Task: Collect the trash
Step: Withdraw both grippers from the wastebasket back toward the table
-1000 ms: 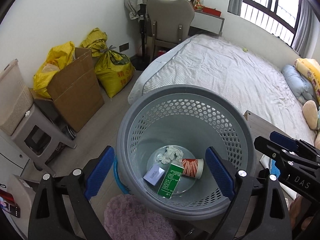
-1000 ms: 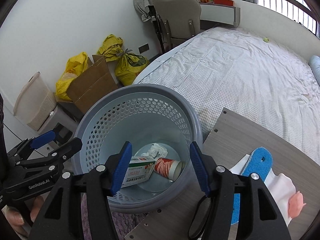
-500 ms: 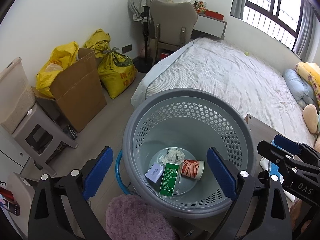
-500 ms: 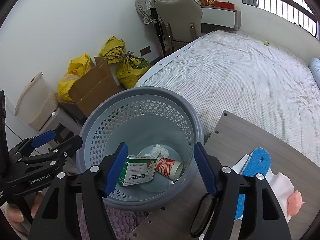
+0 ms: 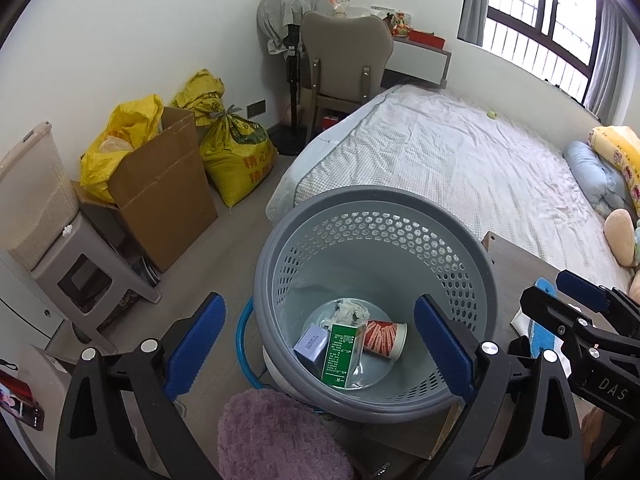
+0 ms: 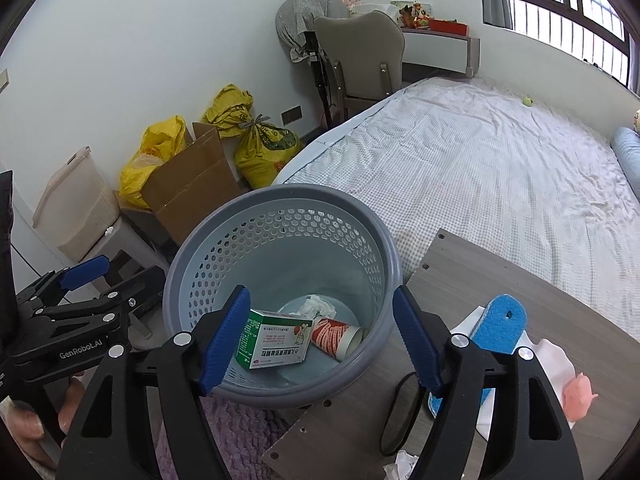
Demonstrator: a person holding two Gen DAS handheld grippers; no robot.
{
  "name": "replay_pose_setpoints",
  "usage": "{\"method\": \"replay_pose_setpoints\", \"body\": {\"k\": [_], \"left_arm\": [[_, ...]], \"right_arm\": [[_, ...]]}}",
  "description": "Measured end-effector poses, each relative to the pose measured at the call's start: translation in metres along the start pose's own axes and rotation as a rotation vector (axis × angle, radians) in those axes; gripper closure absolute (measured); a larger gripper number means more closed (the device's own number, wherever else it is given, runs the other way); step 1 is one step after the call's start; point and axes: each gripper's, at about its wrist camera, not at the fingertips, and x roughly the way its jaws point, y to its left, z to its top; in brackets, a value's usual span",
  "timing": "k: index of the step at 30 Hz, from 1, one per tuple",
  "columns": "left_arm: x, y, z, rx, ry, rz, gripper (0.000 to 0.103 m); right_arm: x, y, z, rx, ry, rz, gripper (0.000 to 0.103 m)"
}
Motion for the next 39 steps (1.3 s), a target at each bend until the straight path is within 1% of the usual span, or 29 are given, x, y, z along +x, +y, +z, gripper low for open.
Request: {"method": "replay_pose_setpoints", "body": {"k": [7, 13, 19, 27, 39], "left_arm": [[-0.006, -0.003, -0.005, 0.004, 0.001, -0.001, 0.009], [-0.011, -0.008, -0.013, 0.013, -0.001, -0.001, 0.009], [-0.015, -0.016, -0.020, 0.022, -0.002, -0.013, 0.009], [-0.020, -0.029, -0.030, 0.046, -0.008, -0.034, 0.009], [-0.027, -0.053, -0.049, 0.096, -0.004, -0.060, 0.009]], "right_arm": [[-0.009, -0.002, -0.009, 0.004, -0.008, -0.009, 0.032], [-0.014, -0.012, -0.021, 0.030, -0.001, -0.006, 0.032], [-0.020, -0.019, -0.032, 0.035, 0.002, -0.024, 0.032], [-0.040, -0.030, -0.046, 0.061, -0.034, -0.050, 0.031], [-0.064, -0.046, -0.075, 0.083, -0.049, -0.099, 0.031]]}}
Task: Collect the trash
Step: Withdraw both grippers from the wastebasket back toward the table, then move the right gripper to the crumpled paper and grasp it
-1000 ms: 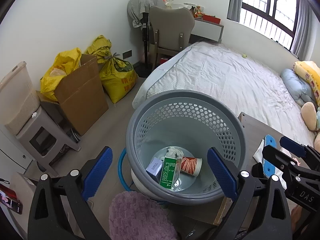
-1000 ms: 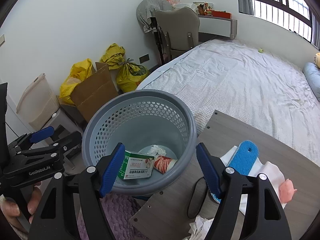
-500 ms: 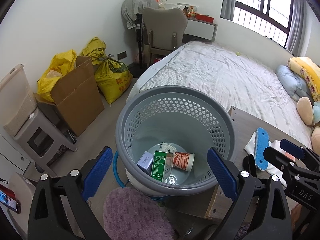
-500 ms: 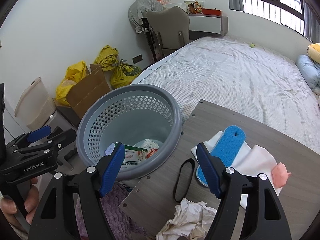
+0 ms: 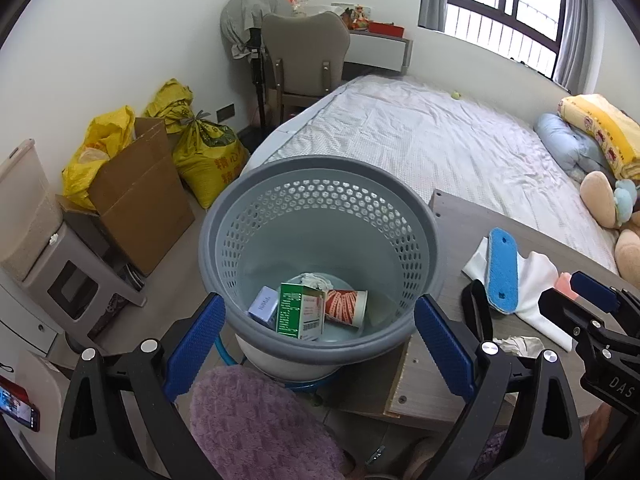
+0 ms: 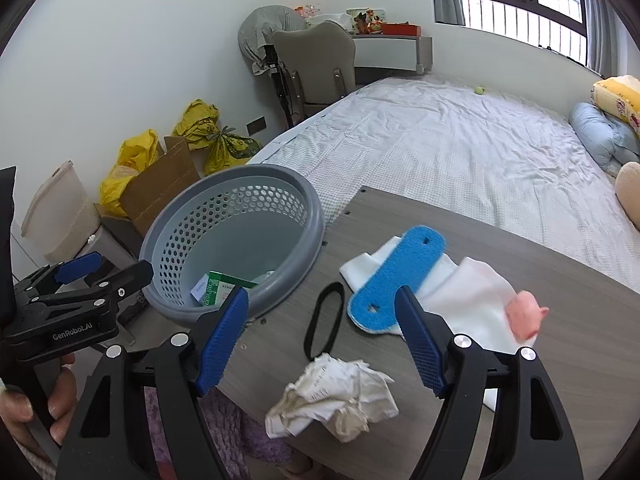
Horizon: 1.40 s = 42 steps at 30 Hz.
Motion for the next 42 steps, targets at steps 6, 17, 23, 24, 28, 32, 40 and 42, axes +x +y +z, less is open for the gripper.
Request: {"method": "replay_pose_setpoints", "body": {"k": [6, 17, 23, 24, 28, 32, 40, 42], "left_arm": [[-0.005, -0.011, -0.007, 0.027, -0.003, -0.003, 0.009], [-0.013, -0.024, -0.018, 0.042, -0.013, -0.015, 0.009], [-0.008, -0.030, -0.024, 0.054, 0.007, -0.023, 0.009], [-0.008, -0.030, -0.025, 0.057, 0.009, -0.023, 0.009], [-0.007, -0.030, -0.027, 0.058, 0.007, -0.024, 0.009], [-0.006, -0.027, -0.028, 0.055, 0.000, -0.017, 0.009], [-0.006, -0.018, -0.026, 0.039, -0.013, -0.009, 0.009], [-0.007, -0.015, -0.026, 0.032, -0.015, -0.010, 0.009]], "right_arm": [[-0.015, -0.017, -0.013, 0.037, -0.026, -0.014, 0.030], [-0.032, -0.036, -0.037, 0.072, -0.033, -0.050, 0.029], [-0.026, -0.037, -0.055, 0.065, 0.017, -0.054, 0.028], [-0.024, -0.036, -0.057, 0.061, 0.027, -0.052, 0.029], [-0.014, -0.032, -0.062, 0.056, 0.057, -0.038, 0.028], [-0.009, -0.025, -0.065, 0.046, 0.070, -0.034, 0.029], [0.005, -0.008, -0.051, 0.020, 0.082, -0.041, 0.020], [0.012, -0.003, -0.048, 0.009, 0.091, -0.054, 0.020]]}}
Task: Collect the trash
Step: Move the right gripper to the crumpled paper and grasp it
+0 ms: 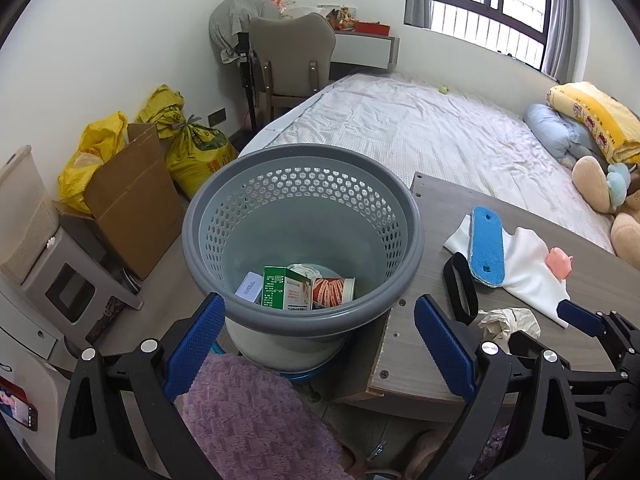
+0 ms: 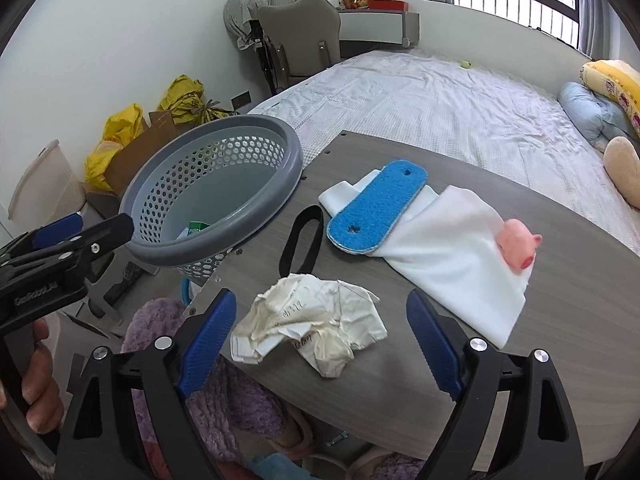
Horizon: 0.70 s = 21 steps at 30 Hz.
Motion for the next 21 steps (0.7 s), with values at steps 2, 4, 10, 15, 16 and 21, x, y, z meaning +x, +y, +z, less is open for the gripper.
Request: {"method": "replay_pose_setpoints", "body": {"k": [2, 4, 10, 15, 16, 21], "left_arm": [[-0.001, 0.002, 0.000, -0.008, -0.002, -0.001, 0.009], [-0.002, 0.003, 0.000, -0.013, -0.005, -0.002, 0.009], [-0.002, 0.004, -0.002, -0.016, 0.000, -0.005, 0.009], [-0.001, -0.001, -0.003, -0.007, 0.007, -0.017, 0.009], [-0.001, -0.002, -0.003, -0.003, 0.009, -0.018, 0.009], [0.000, -0.014, -0.007, 0.021, 0.022, -0.034, 0.009]], "right_arm": [[0.006, 0.005, 0.002, -0.009, 0.016, -0.014, 0.020], [0.012, 0.007, 0.003, -0.012, 0.035, -0.022, 0.020], [0.031, 0.005, -0.003, -0.033, 0.080, -0.101, 0.020], [0.036, -0.003, -0.009, -0.021, 0.089, -0.103, 0.021], [0.036, -0.005, -0.010, -0.017, 0.085, -0.097, 0.021], [0.034, -0.016, -0.011, 0.013, 0.069, -0.047, 0.036]]}}
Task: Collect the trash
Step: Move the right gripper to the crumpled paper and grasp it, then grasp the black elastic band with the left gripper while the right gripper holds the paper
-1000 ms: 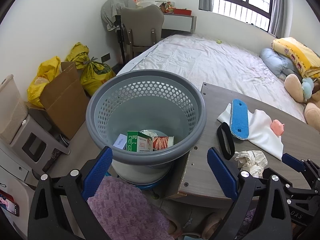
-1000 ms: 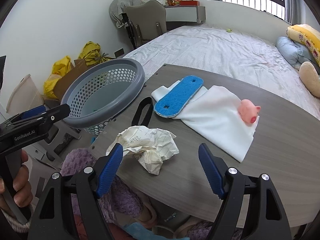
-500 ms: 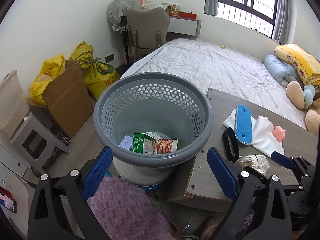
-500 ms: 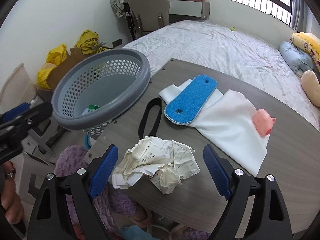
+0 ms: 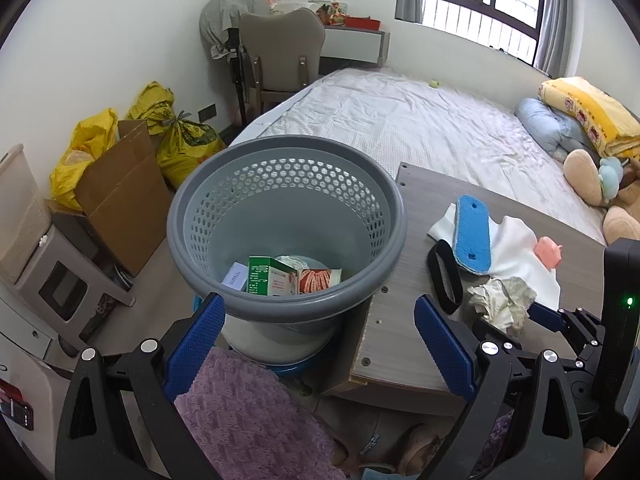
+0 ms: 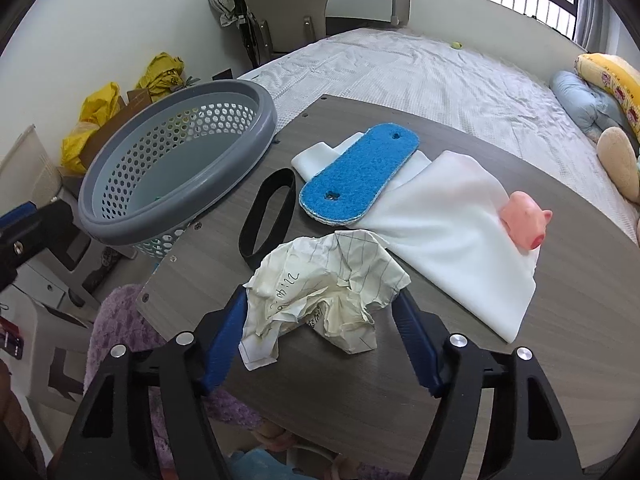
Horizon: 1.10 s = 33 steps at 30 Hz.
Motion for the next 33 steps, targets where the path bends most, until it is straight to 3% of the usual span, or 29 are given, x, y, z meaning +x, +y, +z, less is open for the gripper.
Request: {"method": "replay_pose_setpoints", "body": {"k": [7, 12, 25, 33], "left_arm": [[0.002, -0.016, -0.005, 0.032, 0.013, -0.007, 0.009], [0.004, -0.025, -0.006, 0.051, 0.025, -0.012, 0.009], [0.035, -0.076, -0.006, 0.111, 0.073, -0.052, 0.009], [0.065, -0.109, 0.000, 0.131, 0.093, -0.055, 0.009]], "right_arm": [[-0.004, -0.007, -0.002, 0.015, -0.028, 0.046, 0.048], [-0.013, -0.018, -0.005, 0.053, -0.047, 0.075, 0.049], [-0.059, -0.052, -0.019, 0.080, -0.149, -0.046, 0.049], [-0.064, -0.076, -0.025, 0.120, -0.166, -0.043, 0.049]]}}
